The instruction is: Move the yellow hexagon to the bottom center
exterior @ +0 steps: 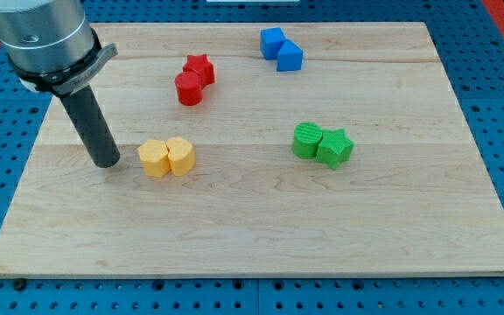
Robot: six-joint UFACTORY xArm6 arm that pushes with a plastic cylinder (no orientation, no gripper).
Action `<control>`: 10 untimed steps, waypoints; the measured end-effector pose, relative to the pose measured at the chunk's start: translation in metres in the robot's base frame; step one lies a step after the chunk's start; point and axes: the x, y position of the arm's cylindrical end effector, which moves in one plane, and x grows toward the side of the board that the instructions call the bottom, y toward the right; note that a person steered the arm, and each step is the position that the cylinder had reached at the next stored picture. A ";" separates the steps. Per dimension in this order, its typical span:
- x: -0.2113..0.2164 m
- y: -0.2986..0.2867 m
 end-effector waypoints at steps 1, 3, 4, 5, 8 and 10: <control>0.000 -0.002; 0.004 -0.005; -0.025 0.003; -0.012 0.052; 0.016 0.081; 0.024 0.078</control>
